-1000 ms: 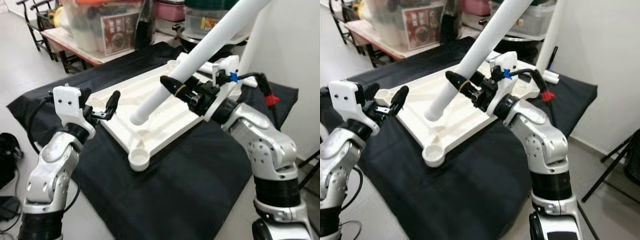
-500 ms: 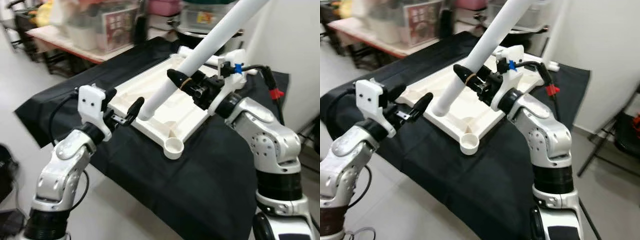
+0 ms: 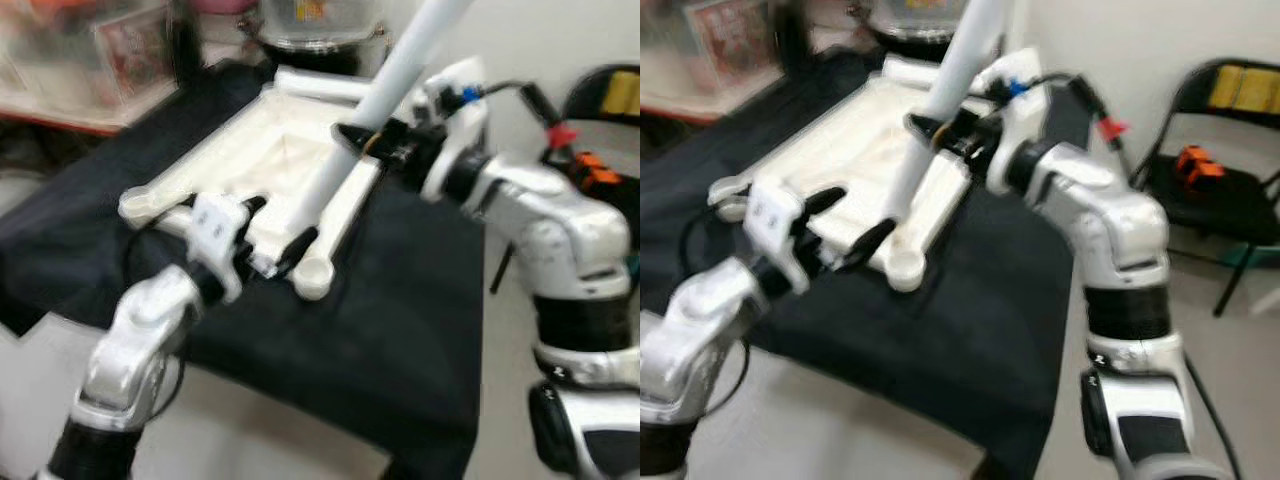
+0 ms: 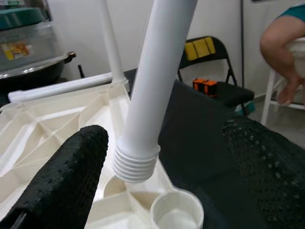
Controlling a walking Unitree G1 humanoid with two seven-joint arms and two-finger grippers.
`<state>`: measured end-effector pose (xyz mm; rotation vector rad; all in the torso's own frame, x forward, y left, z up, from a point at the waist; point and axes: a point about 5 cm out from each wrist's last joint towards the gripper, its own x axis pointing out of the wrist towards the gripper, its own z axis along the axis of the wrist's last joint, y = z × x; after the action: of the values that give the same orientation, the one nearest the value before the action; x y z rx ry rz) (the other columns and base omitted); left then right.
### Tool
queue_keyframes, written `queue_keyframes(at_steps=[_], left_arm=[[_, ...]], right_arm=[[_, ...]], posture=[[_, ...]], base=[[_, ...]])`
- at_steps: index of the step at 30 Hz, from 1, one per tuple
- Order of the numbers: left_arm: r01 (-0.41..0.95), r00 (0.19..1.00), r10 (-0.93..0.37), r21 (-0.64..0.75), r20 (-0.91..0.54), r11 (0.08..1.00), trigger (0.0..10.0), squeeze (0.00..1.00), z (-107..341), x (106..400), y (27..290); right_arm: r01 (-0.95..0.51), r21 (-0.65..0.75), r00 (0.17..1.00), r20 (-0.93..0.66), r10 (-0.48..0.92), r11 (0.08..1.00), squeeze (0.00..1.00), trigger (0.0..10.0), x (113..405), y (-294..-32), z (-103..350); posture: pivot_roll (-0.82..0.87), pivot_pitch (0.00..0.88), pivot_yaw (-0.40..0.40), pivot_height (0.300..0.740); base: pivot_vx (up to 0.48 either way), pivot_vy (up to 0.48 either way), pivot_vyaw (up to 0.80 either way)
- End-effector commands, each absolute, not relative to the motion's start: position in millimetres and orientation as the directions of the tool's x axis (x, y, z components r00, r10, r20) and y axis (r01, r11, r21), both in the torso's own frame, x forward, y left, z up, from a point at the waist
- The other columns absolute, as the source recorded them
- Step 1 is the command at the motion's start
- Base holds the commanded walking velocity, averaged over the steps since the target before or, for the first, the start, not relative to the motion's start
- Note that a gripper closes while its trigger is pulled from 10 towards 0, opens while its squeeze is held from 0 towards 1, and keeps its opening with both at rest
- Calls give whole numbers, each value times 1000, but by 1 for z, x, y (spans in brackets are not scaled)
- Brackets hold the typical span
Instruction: Building children table
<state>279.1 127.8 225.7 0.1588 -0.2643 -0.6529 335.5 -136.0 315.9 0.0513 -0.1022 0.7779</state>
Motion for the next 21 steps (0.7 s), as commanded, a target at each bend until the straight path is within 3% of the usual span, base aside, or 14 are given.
queue_keyframes(at_steps=[1,6,10,15,21], left_arm=[[572,774,-612,233,162,786,10000,0,219,279,131],[573,775,-616,253,144,780,10000,0,216,279,132],[598,751,-634,218,185,771,10000,0,220,277,125],[546,797,-586,242,143,802,10000,0,214,288,118],[486,845,-494,94,204,869,10000,0,215,299,101]], right_arm=[[-735,20,676,97,730,678,0,10000,334,-127,316],[-713,39,701,74,709,700,0,10000,341,-129,319],[-800,68,597,186,781,596,0,10000,333,-124,340],[-830,13,554,130,822,557,0,10000,330,-122,344],[-825,7,564,88,821,565,0,10000,333,-120,345]], posture=[[-26,94,-28,740],[-28,100,-25,740],[-29,101,-23,740],[-35,100,-22,740],[-33,96,-19,740]], base=[[0,0,0],[0,0,0],[0,0,0],[0,0,0],[0,0,0]])
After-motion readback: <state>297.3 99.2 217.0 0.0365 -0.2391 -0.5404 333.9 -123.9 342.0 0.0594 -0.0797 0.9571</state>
